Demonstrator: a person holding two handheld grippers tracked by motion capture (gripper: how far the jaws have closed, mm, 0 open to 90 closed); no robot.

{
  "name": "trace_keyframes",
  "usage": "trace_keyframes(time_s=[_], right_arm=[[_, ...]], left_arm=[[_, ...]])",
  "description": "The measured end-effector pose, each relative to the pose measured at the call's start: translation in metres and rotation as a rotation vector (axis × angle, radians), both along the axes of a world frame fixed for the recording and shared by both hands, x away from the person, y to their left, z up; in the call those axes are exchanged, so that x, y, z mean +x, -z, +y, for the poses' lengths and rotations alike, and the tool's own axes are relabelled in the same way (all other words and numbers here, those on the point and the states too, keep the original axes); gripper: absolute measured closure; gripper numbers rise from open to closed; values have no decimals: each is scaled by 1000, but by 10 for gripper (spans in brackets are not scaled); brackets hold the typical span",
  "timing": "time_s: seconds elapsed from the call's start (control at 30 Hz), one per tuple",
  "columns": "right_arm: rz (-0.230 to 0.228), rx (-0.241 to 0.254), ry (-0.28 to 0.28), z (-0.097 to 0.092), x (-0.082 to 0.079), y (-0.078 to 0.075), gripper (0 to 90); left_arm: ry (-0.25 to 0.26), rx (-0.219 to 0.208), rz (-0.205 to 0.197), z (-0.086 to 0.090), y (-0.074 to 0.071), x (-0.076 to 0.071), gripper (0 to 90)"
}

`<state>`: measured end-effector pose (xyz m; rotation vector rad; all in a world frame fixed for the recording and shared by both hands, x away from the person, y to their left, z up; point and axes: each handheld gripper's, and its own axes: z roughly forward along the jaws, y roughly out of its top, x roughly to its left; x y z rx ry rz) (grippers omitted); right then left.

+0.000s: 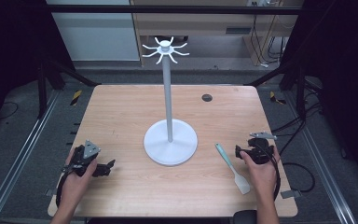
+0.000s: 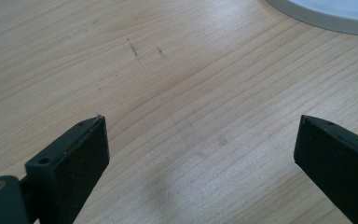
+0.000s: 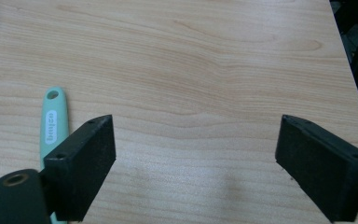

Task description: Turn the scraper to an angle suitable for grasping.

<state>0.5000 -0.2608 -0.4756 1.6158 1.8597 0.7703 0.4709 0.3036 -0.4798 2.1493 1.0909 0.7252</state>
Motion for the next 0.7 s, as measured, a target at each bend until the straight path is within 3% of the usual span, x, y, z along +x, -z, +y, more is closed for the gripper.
trace_keyframes(time_s=[0.1,0.23,0.4,0.47,0.5,0.63,0.7], right_arm=[[-1,-3,-10,4,0,-2,235],[8,40,-24,16,-3,-12,333],[18,-1,-93,35,8,-24,447],[38,80,-116,38,13,-26,511],[30,96,-130,40,16,-26,550],[23,53,-150,41,20,-18,711],[14,63,-166,41,19,-16,774]], left_arm=[[2,1,0,0,0,0,29],[2,7,0,0,0,0,29],[-7,9,-5,2,0,-1,29],[-4,10,-5,1,0,-1,29],[-5,8,-4,1,0,-1,29],[-8,11,-4,2,0,0,30],[-3,12,-4,0,1,1,30]])
